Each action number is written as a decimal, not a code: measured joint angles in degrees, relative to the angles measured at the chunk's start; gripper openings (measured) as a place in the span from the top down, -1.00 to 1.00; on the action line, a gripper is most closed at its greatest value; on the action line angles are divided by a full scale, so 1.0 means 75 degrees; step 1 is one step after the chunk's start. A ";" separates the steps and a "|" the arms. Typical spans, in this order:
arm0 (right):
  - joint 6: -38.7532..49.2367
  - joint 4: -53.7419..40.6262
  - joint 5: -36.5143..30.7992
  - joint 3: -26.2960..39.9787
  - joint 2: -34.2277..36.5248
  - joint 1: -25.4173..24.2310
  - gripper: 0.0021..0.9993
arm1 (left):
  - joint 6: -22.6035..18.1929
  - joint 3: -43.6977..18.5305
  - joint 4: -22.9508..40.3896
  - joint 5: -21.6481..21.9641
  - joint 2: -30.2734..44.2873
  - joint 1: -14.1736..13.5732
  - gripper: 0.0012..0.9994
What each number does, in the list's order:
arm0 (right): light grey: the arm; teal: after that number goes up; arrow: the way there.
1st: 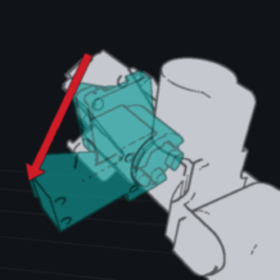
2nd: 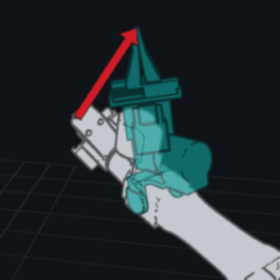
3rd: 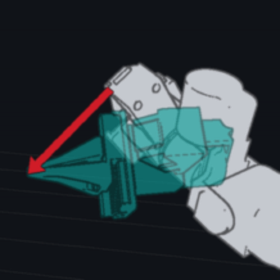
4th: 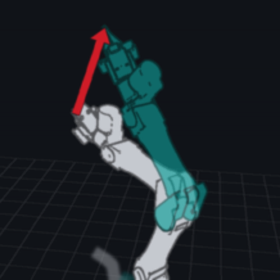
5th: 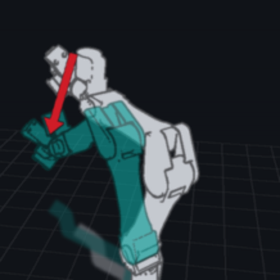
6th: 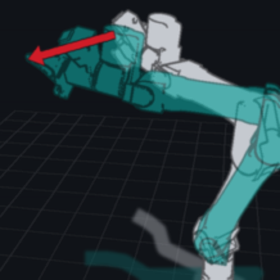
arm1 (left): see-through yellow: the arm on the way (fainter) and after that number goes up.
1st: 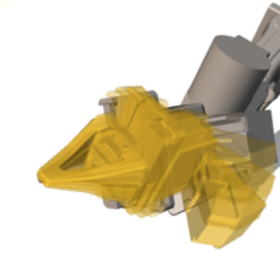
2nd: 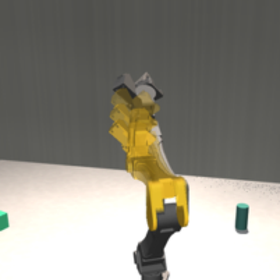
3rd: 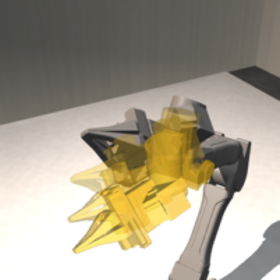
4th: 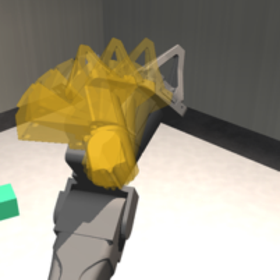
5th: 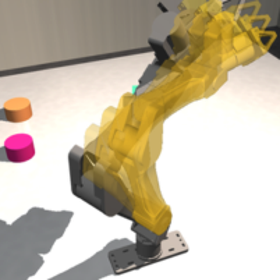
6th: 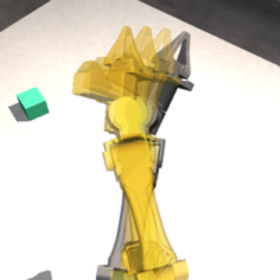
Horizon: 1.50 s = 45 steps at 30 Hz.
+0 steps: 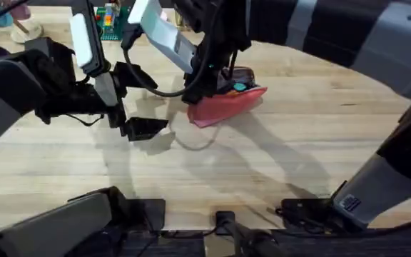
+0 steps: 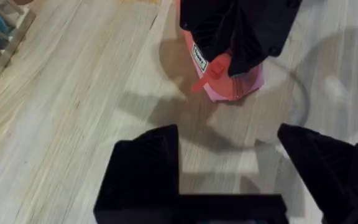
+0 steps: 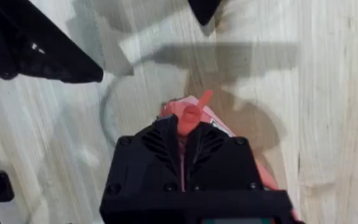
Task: Unzip the bag, pick up the pens from the table one at a time and place them inside, then zip the bag closed.
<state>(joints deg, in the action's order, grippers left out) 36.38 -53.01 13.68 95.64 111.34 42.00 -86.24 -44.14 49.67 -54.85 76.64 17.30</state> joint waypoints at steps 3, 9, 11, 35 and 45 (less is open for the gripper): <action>-0.0002 -0.0021 -0.0001 0.0000 -0.0122 -0.0055 0.94 | 0.0000 0.0000 0.0000 0.0000 0.0000 0.0000 -0.99; 0.0000 -0.0013 -0.0083 0.0000 -0.0490 -0.0159 0.94 | 0.0000 0.0000 0.0000 -0.0003 0.0000 0.0000 -0.99; 0.0000 -0.0018 -0.0083 0.0000 -0.0518 -0.0184 0.94 | 0.0000 0.0000 0.0003 -0.0003 0.0000 0.0000 -0.99; 0.0000 -0.0016 -0.0077 0.0000 -0.0518 -0.0260 0.94 | 0.0671 0.0000 -0.1076 -0.2044 0.2016 -0.0034 -0.99; 0.0000 -0.0010 -0.0080 0.0003 -0.0518 -0.0260 0.94 | 0.0702 0.0000 -0.1997 -0.2568 0.2717 -0.0839 -0.99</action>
<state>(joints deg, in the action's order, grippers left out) 36.38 -53.08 13.08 95.66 107.46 40.05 -80.97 -44.14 34.69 -74.11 97.02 11.01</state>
